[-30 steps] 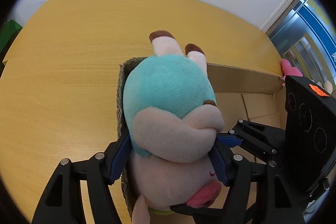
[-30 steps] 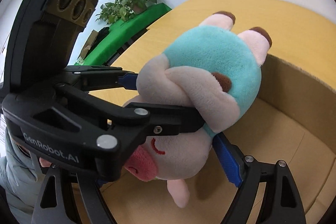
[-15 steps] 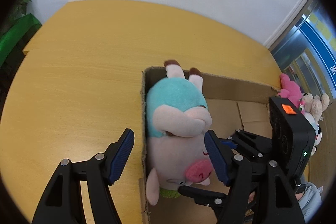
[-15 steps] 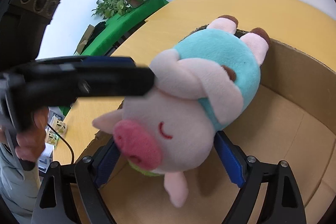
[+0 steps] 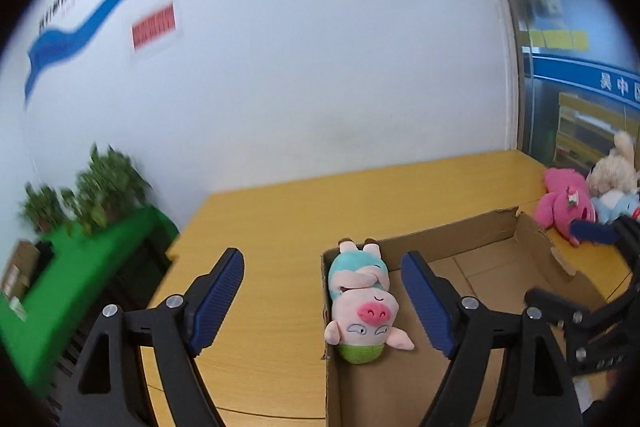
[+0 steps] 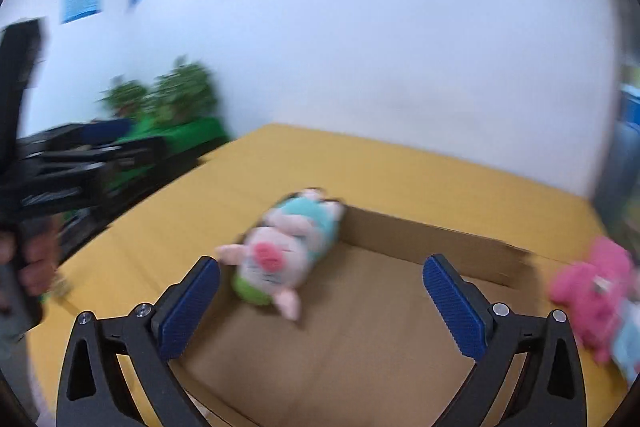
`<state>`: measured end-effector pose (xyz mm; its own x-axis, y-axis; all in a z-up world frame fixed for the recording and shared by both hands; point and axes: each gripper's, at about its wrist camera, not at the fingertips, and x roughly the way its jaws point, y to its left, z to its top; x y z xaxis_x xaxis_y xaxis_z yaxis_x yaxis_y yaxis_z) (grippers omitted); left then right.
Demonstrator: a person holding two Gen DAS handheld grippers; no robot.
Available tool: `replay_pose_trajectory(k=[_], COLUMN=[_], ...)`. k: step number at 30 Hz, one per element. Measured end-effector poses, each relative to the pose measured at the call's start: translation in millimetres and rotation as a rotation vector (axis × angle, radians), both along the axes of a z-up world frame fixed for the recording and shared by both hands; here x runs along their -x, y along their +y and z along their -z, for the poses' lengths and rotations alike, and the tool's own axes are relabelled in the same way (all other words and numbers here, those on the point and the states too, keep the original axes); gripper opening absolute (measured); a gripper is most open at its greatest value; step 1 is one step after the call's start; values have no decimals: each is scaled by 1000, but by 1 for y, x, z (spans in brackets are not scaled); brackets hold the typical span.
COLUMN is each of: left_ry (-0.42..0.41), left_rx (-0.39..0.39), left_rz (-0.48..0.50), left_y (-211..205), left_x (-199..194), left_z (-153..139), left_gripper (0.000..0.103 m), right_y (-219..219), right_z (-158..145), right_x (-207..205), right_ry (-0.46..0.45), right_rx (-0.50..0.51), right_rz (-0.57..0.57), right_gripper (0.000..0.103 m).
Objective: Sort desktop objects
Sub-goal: 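Open both grippers to release the pig and withdraw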
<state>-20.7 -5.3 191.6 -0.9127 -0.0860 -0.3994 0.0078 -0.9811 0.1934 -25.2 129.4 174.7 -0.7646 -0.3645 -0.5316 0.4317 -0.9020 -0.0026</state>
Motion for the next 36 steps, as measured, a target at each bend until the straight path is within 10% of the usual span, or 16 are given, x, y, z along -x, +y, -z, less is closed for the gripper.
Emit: replay_pose_trajectory(k=[5,17,36], left_ry=[-3,-69,-288], left_rx=[-69,-96,-304], left_rz=[98,134,106], left_y=[31,89,18], left_x=[-41,-73,-84], left_z=[14,43,99], left_gripper=[84,84,83], right_y=[49,104,63], right_z=[13,46,71], right_x=[-39,-58,-72], right_ry=[22,16,35], right_rx=[-41,-30,-128], right_rz=[196,262,261], right_gripper=[103,103,103])
